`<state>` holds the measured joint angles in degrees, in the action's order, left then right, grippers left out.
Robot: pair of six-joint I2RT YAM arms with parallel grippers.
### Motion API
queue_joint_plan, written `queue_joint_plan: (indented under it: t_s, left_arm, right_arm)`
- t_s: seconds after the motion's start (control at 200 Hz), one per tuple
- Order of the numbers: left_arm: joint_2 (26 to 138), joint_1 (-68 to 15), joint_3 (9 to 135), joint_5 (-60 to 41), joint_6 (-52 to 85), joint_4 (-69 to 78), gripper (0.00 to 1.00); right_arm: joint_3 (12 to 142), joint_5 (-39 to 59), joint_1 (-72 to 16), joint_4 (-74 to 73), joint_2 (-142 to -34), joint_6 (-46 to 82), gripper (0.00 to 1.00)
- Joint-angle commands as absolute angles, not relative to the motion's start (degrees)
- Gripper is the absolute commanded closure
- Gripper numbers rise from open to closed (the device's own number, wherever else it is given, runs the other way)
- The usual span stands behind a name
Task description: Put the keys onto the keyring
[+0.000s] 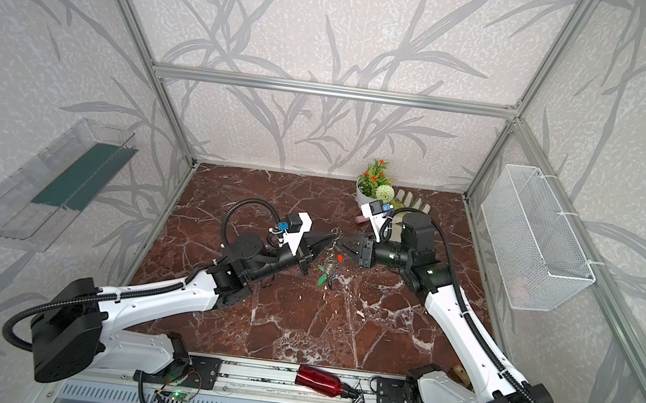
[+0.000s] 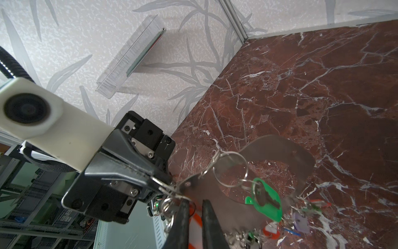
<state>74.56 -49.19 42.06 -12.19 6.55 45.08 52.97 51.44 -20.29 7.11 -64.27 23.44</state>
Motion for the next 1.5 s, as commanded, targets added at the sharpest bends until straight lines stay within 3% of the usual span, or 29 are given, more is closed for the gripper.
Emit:
queue_joint_plan:
  t_s: [0.0, 0.63, 0.865, 1.275, 1.495]
  left_arm:
    - [74.51, -49.31, 42.17, -9.73, 9.02, 55.08, 1.0]
    - [70.4, -47.36, 40.07, -12.97, 14.5, 53.47, 1.0]
    - [72.1, -43.64, 39.88, -20.36, 21.69, 60.19, 1.0]
    - [76.51, -41.04, 40.74, -27.95, 30.08, 68.43, 1.0]
    - [78.35, -40.65, 41.09, -29.0, 32.43, 71.35, 1.0]
  right_arm:
    - [52.47, 51.18, -20.74, 8.21, -63.01, 22.33, 0.85]
    - [52.5, 49.9, -10.11, 1.62, -59.6, 27.45, 0.67]
    - [53.3, 54.74, -11.41, -16.56, -62.84, 34.32, 0.62]
    - [54.0, 56.57, -19.06, -18.64, -65.36, 31.07, 0.57]
    - [54.4, 57.37, -19.23, -20.22, -67.31, 32.16, 0.63]
